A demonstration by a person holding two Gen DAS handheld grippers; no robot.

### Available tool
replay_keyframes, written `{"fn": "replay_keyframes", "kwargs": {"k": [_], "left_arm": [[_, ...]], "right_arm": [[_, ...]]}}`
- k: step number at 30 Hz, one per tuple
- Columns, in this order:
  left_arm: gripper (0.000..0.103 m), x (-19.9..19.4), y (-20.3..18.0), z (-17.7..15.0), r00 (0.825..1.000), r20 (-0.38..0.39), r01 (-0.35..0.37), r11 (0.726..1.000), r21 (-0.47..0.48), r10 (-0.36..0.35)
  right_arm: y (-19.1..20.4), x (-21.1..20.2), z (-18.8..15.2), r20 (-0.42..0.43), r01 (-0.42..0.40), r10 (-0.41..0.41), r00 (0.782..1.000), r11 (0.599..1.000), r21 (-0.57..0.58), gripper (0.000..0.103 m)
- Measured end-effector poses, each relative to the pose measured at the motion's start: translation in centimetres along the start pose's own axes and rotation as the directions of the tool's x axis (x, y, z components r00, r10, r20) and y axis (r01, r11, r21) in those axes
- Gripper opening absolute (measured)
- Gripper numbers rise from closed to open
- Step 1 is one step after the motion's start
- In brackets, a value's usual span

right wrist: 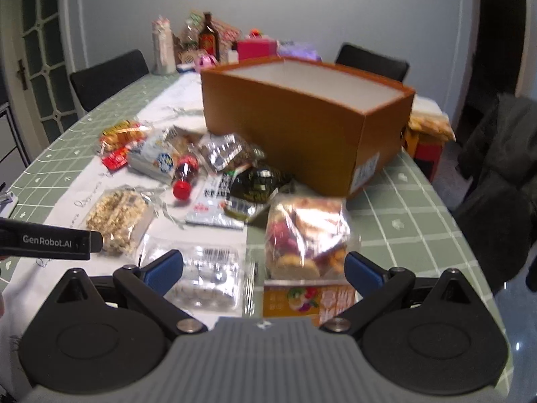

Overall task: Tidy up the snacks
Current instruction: 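Grasp the puffed rice bag with the left tool while the right tool grasps the dried fruit bag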

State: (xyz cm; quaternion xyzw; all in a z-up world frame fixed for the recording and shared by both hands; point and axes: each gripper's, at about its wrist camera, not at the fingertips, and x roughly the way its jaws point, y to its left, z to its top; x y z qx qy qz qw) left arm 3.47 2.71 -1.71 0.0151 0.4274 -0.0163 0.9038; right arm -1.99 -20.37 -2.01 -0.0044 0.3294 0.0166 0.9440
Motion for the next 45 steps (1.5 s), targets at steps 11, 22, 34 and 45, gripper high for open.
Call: {"fn": "replay_keyframes", "kwargs": {"k": [11,22,34,45], "left_arm": [[0.103,0.5,1.2,1.2,0.993,0.049,0.113,0.993,-0.023,-0.111],[0.103,3.5,-1.5,1.7,0.993,-0.015,0.117,0.991,0.066,-0.116],[0.103,5.9,-1.9,1.5,0.991,-0.033,0.132,0.989,0.067,-0.130],[0.092,5.7,-2.2,0.9,0.993,0.018,0.117,0.984,0.131,-0.120]], "right_arm": [[-3.1,1.1,1.0,0.046,-0.007,0.007,0.999,1.000,0.007,0.100],[-3.6,4.5,1.0,-0.018,-0.015,0.016,1.000,0.998,0.061,0.100],[-5.0,5.9,0.7,-0.040,-0.010,0.015,0.999,0.994,0.108,0.089],[-5.1,6.1,0.0,-0.049,-0.048,0.054,0.997,0.992,0.113,0.067]]}}
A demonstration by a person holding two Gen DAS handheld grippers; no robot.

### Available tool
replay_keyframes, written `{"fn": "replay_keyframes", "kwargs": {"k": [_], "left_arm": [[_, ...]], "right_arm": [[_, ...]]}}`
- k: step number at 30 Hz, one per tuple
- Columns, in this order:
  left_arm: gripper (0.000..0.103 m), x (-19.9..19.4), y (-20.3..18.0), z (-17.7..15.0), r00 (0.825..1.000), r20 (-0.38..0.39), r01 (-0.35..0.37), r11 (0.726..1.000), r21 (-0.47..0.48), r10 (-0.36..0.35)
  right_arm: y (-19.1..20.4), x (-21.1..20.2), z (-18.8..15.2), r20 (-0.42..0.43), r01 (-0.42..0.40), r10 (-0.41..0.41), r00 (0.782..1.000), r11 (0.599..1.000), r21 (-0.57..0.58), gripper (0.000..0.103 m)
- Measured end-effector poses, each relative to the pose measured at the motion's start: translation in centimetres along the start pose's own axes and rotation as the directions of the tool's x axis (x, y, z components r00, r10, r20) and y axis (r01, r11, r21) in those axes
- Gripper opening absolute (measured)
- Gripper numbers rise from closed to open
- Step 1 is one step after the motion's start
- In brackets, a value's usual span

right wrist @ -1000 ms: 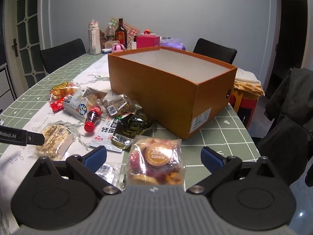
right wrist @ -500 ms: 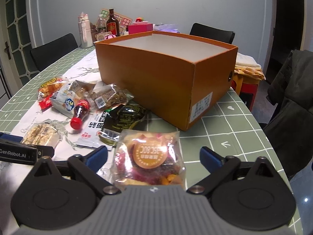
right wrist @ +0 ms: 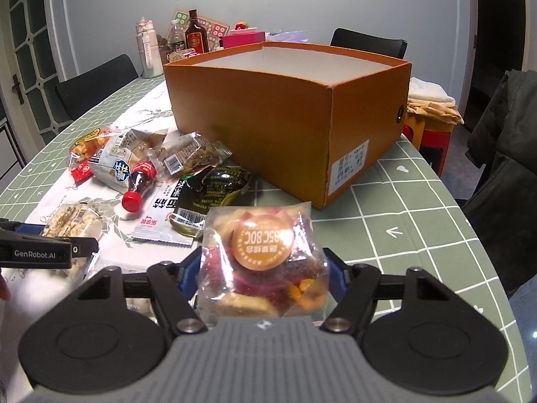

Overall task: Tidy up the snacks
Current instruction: 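Grasp the puffed rice bag with the left tool while the right tool grasps the dried fruit bag, then carry both bags over the orange box and release them inside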

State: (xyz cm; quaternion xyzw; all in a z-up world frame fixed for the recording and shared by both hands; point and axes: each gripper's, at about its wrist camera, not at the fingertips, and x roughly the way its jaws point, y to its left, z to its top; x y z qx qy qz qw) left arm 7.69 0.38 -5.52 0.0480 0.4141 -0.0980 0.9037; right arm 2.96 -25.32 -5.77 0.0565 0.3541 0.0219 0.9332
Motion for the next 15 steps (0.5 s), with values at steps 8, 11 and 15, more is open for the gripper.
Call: {"fn": "replay_keyframes", "kwargs": {"k": [8,11,15], "left_arm": [[0.092,-1.3,0.0,-0.2,0.999,0.044,0.025,0.999,0.020,-0.026],[0.092,-1.9,0.0,0.2,0.998,0.059,0.032,0.999,0.024,-0.033],[0.092,-2.8,-0.1,0.9,0.996,0.074,0.044,0.999,0.031,-0.046]], "right_arm": [[-0.3,-0.2,0.0,0.005,-0.014,0.014,1.000,1.000,0.003,0.061],[-0.5,-0.3,0.1,0.007,-0.017,0.017,1.000,1.000,0.006,0.060],[-0.8,-0.6,0.2,0.012,-0.024,0.024,1.000,1.000,0.010,0.059]]}}
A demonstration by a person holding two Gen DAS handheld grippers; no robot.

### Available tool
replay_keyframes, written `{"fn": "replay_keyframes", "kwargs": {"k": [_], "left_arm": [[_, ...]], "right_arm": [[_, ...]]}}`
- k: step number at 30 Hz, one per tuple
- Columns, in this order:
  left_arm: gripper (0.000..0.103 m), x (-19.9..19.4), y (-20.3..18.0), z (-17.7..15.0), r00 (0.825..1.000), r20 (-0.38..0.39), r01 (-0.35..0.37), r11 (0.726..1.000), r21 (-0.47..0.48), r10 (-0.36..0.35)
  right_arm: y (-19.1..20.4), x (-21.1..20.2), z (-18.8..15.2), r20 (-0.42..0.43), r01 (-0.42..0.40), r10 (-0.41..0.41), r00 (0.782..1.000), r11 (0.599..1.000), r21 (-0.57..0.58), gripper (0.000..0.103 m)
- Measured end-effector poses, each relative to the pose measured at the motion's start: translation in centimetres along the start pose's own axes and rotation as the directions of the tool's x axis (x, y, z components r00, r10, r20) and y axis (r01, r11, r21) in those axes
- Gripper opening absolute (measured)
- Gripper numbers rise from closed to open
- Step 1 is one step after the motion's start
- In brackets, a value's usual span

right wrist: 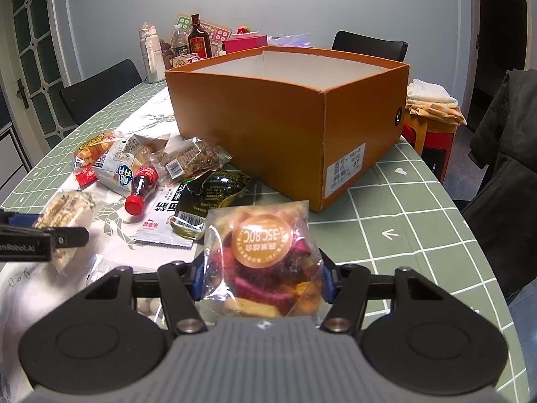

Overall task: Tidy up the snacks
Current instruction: 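Carry both bags over the orange box and release them inside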

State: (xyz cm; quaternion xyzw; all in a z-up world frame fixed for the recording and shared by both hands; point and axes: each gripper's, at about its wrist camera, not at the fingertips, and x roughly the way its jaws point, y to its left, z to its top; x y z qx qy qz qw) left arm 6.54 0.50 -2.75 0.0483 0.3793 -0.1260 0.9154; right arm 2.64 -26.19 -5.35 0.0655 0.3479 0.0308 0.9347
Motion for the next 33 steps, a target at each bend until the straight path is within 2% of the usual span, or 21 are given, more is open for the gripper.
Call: {"fn": "replay_keyframes", "kwargs": {"k": [9,18,28,31,33], "left_arm": [[0.092,-1.4,-1.3,2.5,0.999,0.040,0.031,0.999,0.037,-0.033],[0.092,-2.0,-3.8,5.5,0.992,0.082,0.092,0.991,0.093,-0.100],[0.092,-1.0,-6.6,11.0,0.977,0.134,0.141,0.972,0.188,-0.168],[0.092,0.1,-7.3,13.2,0.968,0.105,0.204,0.960,0.193,-0.226],[0.092,0.9,-7.8,14.4,0.968,0.090,0.213,0.956,0.200,-0.234]], "right_arm": [[-0.9,-1.9,1.5,0.037,-0.032,0.031,0.999,0.999,0.013,0.058],[-1.9,-4.2,4.0,0.088,-0.042,0.041,0.995,0.999,0.008,0.058],[-4.6,-5.4,10.1,0.146,-0.068,0.067,0.987,0.998,0.003,0.058],[-5.1,-5.2,12.5,0.163,-0.062,0.063,0.985,0.998,-0.012,0.058],[-5.3,-4.8,14.1,0.165,-0.061,0.064,0.984,0.998,-0.021,0.058]]}}
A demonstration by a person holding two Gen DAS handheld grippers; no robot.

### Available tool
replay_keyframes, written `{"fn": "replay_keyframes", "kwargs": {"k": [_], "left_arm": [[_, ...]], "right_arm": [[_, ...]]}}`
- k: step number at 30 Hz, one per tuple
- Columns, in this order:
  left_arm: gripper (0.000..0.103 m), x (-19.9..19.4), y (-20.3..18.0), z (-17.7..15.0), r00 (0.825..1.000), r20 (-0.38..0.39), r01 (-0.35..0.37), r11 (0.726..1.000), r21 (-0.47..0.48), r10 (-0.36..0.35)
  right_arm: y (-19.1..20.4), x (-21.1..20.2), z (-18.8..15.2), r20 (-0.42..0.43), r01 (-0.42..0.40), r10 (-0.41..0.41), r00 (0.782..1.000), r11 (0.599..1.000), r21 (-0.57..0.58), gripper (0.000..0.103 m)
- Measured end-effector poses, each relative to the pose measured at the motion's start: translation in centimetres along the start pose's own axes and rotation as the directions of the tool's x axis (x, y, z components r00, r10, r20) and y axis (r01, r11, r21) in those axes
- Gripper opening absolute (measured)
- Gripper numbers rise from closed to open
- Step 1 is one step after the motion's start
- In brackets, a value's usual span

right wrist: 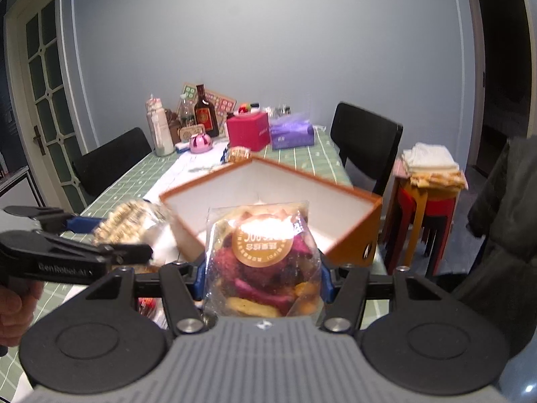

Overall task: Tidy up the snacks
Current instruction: 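Carry both bags over the orange box and release them inside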

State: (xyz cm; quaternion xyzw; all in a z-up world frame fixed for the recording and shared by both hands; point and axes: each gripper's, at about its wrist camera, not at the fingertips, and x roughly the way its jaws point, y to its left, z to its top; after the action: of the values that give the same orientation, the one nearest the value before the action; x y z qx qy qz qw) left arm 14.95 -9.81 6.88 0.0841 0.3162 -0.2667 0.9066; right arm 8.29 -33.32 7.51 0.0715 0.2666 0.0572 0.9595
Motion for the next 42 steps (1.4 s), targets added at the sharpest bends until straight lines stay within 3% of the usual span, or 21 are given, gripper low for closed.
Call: {"fn": "replay_keyframes", "kwargs": {"k": [16,22,25,28,31,42], "left_arm": [[0.092,6.4,-1.4,4.7,0.993,-0.112,0.036,0.998,0.054,-0.030],[0.092,9.1,-3.1,5.0,0.988,-0.149,0.050,0.996,0.079,-0.037],[0.092,10.4,-3.5,4.8,0.984,-0.176,0.053,0.996,0.075,-0.039],[0.092,11.5,-4.1,4.2,0.978,-0.204,0.056,0.995,0.078,-0.039],[0.092,12.7,-4.8,3.5,0.971,-0.238,0.045,0.993,0.106,-0.018],[0.092,15.6,-5.7,1.4,0.944,-0.331,0.057,0.989,0.134,-0.009]], "right_arm": [[-4.3,8.4,7.1,-0.142,0.024,-0.017,0.990,0.999,0.044,0.058],[-5.2,12.8,9.5,-0.198,-0.007,-0.001,0.980,0.999,-0.038,0.058],[-5.3,15.1,10.1,-0.259,-0.056,0.030,0.965,0.994,-0.091,0.058],[-5.5,17.4,9.7,-0.325,-0.107,0.069,0.943,0.989,-0.098,0.058],[-5.4,19.3,8.4,-0.370,-0.106,0.052,0.928,0.986,-0.125,0.058],[-6.1,22.7,5.5,-0.466,-0.160,0.049,0.883,0.966,-0.201,0.058]]}}
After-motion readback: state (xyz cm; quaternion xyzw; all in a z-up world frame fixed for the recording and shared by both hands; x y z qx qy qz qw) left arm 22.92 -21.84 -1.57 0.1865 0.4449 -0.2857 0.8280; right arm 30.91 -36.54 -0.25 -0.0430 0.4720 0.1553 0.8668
